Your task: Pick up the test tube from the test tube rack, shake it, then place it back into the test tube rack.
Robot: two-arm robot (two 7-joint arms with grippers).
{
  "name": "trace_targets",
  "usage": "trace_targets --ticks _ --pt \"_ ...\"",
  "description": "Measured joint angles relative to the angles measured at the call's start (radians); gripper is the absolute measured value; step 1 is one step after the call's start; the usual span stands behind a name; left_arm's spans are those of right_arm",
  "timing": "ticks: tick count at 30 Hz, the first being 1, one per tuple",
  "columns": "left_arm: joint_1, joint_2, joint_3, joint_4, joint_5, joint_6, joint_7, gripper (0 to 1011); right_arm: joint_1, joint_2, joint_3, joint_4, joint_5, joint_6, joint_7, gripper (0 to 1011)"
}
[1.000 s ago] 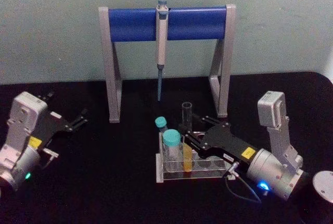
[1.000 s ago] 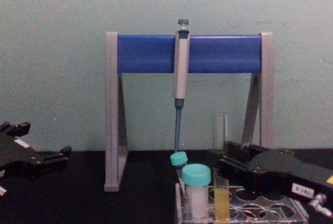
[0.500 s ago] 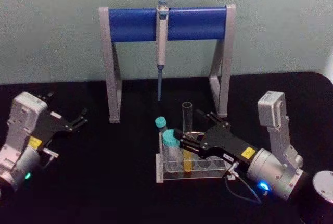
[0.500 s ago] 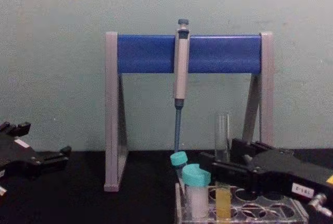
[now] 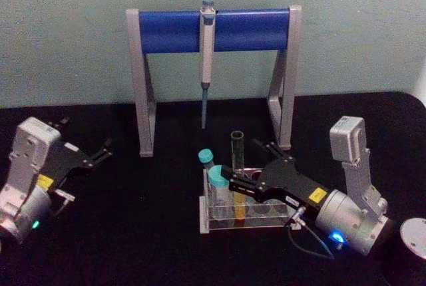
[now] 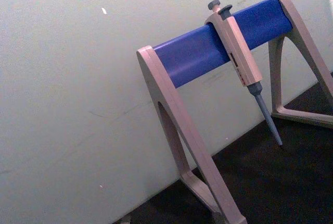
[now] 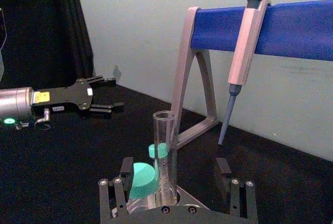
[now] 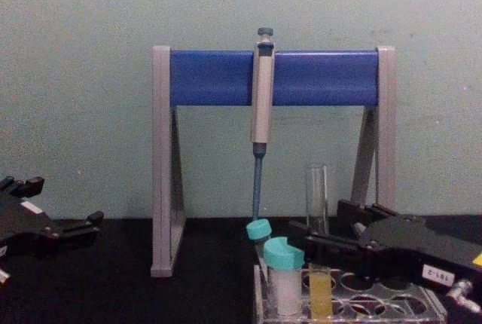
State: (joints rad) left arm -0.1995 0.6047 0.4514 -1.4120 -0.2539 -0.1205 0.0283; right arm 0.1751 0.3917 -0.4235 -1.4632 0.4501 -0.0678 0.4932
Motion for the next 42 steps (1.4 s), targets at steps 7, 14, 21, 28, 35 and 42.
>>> trace_targets --ticks 7,14,21,28,35,42 --pt "0.0 0.0 0.0 0.0 0.0 0.0 0.0 1001 0.0 0.0 0.0 0.0 0.0 0.0 0.0 1000" --pt "0.0 0.0 0.0 0.0 0.0 0.0 0.0 1001 -0.007 0.012 0.01 -0.04 0.003 -0.008 0.005 1000" --pt "0.0 0.0 0.0 0.0 0.0 0.0 0.0 1001 -0.033 0.03 0.052 -0.132 0.011 -0.044 -0.015 1000" --pt "0.0 0.0 0.0 0.0 0.0 0.0 0.0 1001 -0.079 0.022 0.122 -0.208 0.0 -0.086 -0.104 1000" --pt "0.0 0.0 0.0 0.0 0.0 0.0 0.0 1001 -0.156 -0.024 0.204 -0.245 -0.136 -0.114 -0.315 1000" --pt "0.0 0.0 0.0 0.0 0.0 0.0 0.0 1001 -0.197 -0.062 0.229 -0.166 -0.234 -0.041 -0.437 1000"
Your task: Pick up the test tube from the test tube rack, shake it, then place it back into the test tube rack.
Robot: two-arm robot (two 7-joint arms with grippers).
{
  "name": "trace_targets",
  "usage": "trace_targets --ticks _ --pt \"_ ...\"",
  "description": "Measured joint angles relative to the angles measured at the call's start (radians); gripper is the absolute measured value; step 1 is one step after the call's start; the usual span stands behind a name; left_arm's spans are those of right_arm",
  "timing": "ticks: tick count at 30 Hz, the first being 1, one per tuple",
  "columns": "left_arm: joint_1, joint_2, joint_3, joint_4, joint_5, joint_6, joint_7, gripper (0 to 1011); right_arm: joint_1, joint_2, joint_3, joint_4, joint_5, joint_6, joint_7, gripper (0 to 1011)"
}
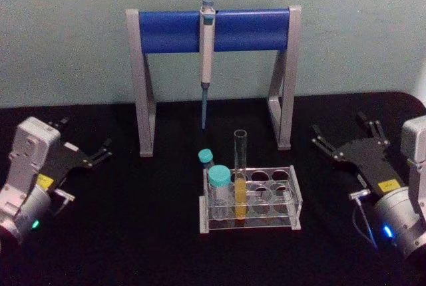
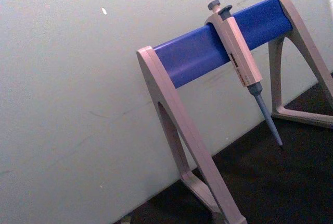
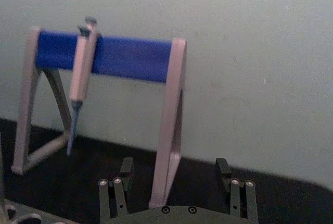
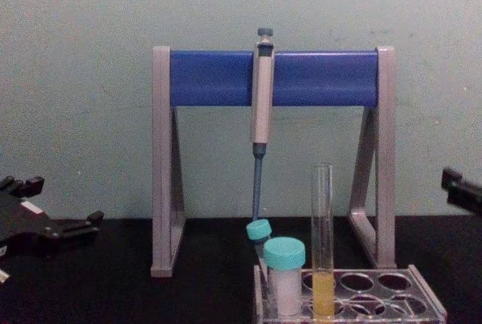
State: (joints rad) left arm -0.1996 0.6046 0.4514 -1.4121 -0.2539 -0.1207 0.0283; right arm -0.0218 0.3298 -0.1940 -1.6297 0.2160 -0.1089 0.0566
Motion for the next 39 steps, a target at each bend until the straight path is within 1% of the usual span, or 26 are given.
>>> trace_targets --ticks 6,9,13,19,25,28,39 --pt "0.0 0.0 0.0 0.0 0.0 0.0 0.0 1002 0.0 -0.013 0.005 0.032 -0.012 0.017 0.005 1000" --pt "0.0 0.0 0.0 0.0 0.0 0.0 0.0 1001 0.004 -0.021 0.004 0.063 -0.022 0.044 0.018 1000" --pt "0.0 0.0 0.0 0.0 0.0 0.0 0.0 1001 0.008 -0.03 0.002 0.095 -0.029 0.064 0.032 1000" --pt "0.0 0.0 0.0 0.0 0.0 0.0 0.0 1001 0.012 -0.042 0.002 0.13 -0.046 0.078 0.042 1000" --pt "0.0 0.0 0.0 0.0 0.0 0.0 0.0 1001 0.012 -0.063 0.012 0.163 -0.06 0.087 0.051 1000" --pt "0.0 0.0 0.0 0.0 0.0 0.0 0.0 1001 0.012 -0.068 0.015 0.171 -0.065 0.088 0.053 1000" --pt "0.0 0.0 0.0 0.0 0.0 0.0 0.0 1001 0.012 -0.066 0.014 0.169 -0.064 0.089 0.054 1000"
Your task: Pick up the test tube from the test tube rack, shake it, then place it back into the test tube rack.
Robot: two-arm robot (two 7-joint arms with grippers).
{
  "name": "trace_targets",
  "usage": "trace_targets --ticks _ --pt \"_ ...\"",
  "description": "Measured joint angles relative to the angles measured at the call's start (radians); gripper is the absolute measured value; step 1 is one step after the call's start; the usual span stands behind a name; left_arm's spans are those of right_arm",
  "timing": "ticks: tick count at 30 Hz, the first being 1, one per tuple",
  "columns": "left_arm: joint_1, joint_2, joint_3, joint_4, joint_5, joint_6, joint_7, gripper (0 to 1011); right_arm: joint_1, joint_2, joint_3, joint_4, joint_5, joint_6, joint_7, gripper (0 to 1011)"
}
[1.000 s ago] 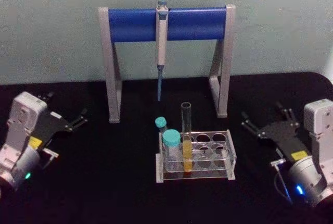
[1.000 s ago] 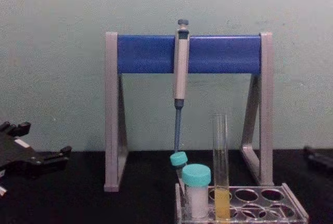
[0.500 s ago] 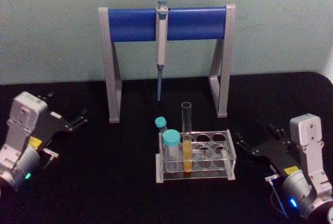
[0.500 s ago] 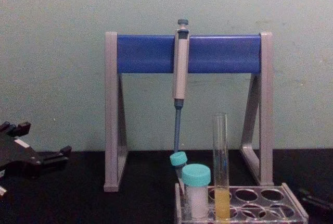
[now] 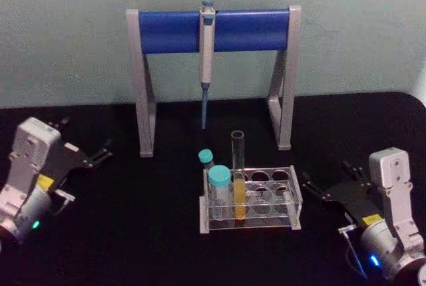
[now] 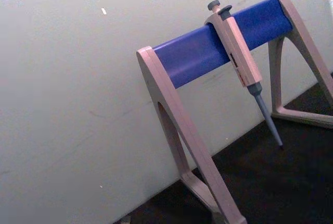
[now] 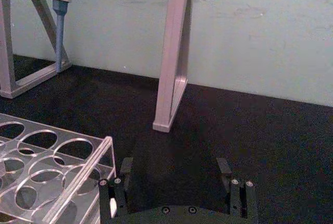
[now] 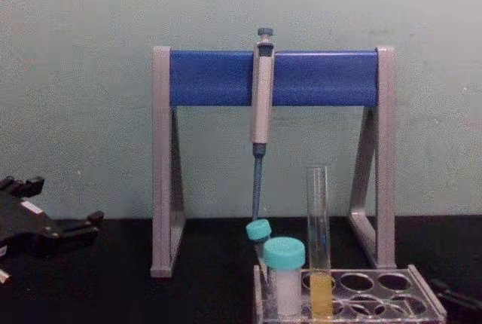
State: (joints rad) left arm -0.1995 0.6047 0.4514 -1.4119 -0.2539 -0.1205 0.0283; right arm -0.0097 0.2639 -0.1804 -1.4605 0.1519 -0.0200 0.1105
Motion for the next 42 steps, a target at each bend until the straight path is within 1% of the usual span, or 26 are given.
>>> trace_targets --ticks 42 --pt "0.0 0.0 0.0 0.0 0.0 0.0 0.0 1001 0.001 0.002 -0.001 -0.002 0.005 0.0 0.001 1000"
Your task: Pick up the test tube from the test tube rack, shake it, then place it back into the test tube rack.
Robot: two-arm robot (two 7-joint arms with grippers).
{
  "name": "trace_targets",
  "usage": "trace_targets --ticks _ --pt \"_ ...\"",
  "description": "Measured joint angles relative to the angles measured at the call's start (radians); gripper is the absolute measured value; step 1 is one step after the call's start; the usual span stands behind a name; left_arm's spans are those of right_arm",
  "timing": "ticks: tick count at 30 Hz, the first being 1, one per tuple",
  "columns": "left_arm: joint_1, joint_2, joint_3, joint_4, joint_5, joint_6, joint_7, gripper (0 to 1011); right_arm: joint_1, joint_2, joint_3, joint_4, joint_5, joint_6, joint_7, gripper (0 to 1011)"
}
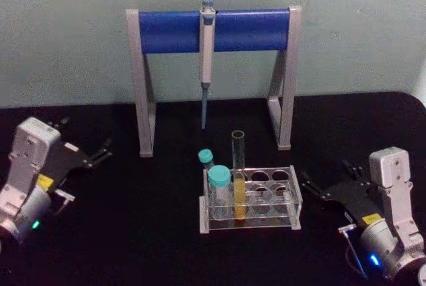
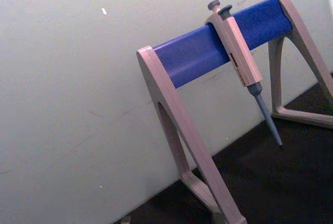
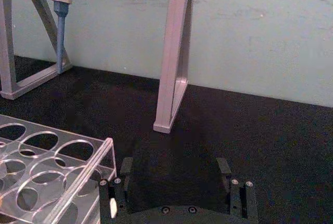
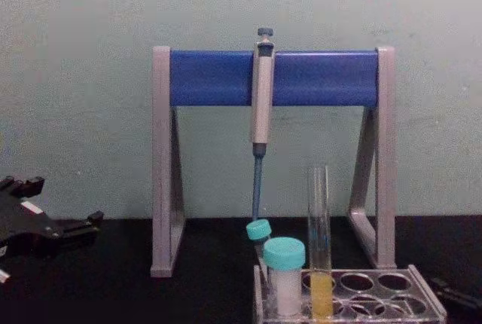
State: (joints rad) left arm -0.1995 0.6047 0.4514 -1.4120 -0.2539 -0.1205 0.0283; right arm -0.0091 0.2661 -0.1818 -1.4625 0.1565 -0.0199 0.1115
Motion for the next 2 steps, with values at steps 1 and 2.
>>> trace_targets --ticks 1,2 --pt "0.0 0.0 0.0 0.0 0.0 0.0 0.0 1002 0.0 0.0 0.0 0.0 0.0 0.0 0.0 1000" --pt "0.0 0.0 0.0 0.0 0.0 0.0 0.0 1001 0.0 0.0 0.0 0.0 0.0 0.0 0.0 1000"
